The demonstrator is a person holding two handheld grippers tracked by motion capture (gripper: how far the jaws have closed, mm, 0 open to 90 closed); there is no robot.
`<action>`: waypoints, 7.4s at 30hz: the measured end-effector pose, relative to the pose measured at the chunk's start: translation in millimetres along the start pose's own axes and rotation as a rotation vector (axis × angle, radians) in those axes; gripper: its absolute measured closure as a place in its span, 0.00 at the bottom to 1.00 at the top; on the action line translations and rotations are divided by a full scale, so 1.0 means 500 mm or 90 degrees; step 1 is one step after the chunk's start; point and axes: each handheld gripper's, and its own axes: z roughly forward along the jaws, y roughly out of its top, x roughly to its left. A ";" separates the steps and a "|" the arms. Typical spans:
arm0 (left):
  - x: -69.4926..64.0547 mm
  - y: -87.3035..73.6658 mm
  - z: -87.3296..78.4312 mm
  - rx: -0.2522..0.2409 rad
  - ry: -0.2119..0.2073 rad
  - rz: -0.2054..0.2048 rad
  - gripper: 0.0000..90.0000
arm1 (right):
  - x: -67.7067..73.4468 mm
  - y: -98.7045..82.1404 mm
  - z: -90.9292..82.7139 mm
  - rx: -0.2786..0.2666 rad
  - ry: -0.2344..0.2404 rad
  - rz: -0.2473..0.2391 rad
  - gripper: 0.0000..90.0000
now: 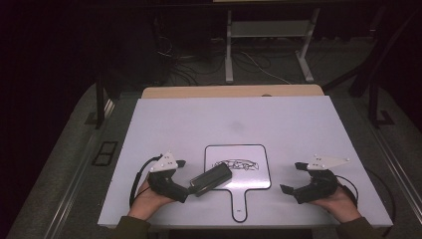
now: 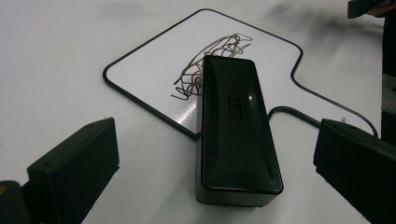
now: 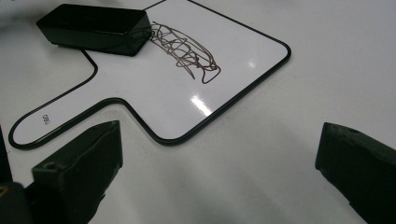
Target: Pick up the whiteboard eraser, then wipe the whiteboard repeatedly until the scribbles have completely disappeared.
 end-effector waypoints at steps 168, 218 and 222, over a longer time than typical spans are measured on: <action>-0.023 0.087 0.112 0.162 -0.019 0.035 0.43 | -0.005 -0.012 -0.005 0.002 0.004 0.010 0.00; 0.055 0.176 0.234 0.233 0.016 0.049 0.43 | -0.002 -0.014 -0.002 0.003 0.010 0.005 0.00; 0.052 0.170 0.244 0.238 0.015 0.054 0.43 | -0.003 -0.013 -0.003 0.003 0.009 0.005 0.00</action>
